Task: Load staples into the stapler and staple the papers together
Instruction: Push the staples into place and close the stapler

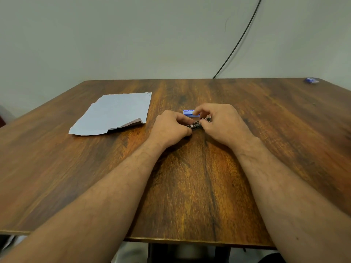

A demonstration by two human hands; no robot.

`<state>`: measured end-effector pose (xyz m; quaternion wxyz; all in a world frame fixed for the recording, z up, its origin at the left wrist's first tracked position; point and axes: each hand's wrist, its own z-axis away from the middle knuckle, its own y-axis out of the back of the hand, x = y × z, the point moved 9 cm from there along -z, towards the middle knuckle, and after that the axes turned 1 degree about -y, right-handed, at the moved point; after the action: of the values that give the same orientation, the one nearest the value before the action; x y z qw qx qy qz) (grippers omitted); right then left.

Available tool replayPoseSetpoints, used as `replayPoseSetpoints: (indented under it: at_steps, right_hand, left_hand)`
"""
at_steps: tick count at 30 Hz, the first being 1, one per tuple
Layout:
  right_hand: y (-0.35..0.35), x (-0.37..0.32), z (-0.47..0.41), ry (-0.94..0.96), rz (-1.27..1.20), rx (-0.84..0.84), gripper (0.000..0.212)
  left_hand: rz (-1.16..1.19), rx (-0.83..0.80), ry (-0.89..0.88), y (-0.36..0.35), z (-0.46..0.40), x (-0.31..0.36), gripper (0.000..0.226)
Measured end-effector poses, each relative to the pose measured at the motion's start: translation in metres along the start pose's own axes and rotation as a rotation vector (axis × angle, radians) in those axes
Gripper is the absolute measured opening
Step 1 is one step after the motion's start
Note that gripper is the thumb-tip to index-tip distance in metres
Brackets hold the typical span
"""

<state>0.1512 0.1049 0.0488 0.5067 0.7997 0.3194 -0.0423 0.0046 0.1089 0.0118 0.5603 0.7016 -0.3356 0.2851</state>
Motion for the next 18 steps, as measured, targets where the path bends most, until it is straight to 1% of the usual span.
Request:
replayPoseSetpoints:
  at_steps: [2, 5, 10, 12, 15, 18]
  right_hand:
    - [-0.002, -0.002, -0.001, 0.015, 0.017, -0.040, 0.026]
    - [-0.009, -0.011, -0.004, 0.083, 0.157, -0.104, 0.022]
    - [-0.022, -0.011, -0.011, 0.120, 0.285, -0.189, 0.024]
    - [-0.024, -0.013, -0.010, 0.144, 0.282, -0.181, 0.023]
    - [-0.022, -0.015, -0.008, 0.170, 0.261, -0.151, 0.022]
    - [-0.016, -0.013, -0.005, 0.153, 0.206, -0.121, 0.021]
  left_hand:
    - [0.017, 0.018, -0.001, 0.001, 0.000, -0.001, 0.031]
    - [0.040, 0.036, -0.003, 0.003, -0.001, -0.003, 0.031]
    - [0.061, 0.049, -0.005, 0.004, 0.000, -0.004, 0.029]
    - [0.098, 0.050, -0.007, 0.004, 0.000, -0.004, 0.033]
    - [0.196, 0.021, 0.024, 0.004, -0.001, -0.008, 0.051]
    - [0.244, -0.002, 0.039, 0.004, -0.002, -0.010, 0.052]
